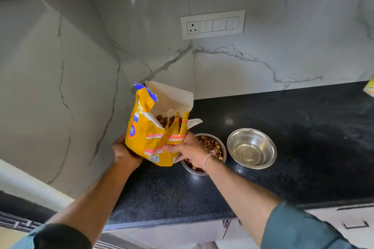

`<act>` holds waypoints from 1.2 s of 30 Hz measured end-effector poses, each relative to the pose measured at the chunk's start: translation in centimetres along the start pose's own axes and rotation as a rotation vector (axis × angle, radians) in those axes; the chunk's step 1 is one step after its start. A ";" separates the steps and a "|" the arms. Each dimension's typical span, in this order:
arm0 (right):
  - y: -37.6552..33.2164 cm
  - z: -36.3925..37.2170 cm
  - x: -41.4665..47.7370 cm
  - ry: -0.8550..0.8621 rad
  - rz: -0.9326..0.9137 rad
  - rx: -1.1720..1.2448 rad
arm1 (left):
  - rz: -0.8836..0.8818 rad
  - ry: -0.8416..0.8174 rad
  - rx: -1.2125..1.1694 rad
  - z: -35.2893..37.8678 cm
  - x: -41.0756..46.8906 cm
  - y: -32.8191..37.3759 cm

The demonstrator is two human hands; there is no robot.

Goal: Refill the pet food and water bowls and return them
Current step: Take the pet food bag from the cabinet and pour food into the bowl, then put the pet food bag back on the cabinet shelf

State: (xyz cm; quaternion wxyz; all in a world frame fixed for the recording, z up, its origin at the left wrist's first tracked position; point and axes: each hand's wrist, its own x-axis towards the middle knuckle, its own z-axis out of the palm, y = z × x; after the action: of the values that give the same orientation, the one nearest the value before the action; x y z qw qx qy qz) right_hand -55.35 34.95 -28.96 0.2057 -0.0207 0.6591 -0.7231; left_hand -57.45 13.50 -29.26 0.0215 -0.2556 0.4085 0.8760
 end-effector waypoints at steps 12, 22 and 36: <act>-12.7 -4.1 -4.8 0.102 -0.274 -0.302 | 0.181 -0.250 0.171 8.3 -4.7 3.9; -24.3 -6.3 -11.4 0.156 -0.463 -0.373 | 0.519 -0.640 0.306 14.9 -12.3 9.2; -43.8 -5.7 -14.7 0.270 -0.661 -0.325 | 1.022 -0.459 0.348 30.1 -20.1 19.9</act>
State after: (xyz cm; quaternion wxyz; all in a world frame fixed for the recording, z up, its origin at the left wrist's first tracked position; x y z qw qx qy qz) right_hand -55.45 47.13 15.93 -0.1329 -0.1690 0.7440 -0.6327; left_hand -57.87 25.59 10.17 -0.2739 0.1773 0.6026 0.7283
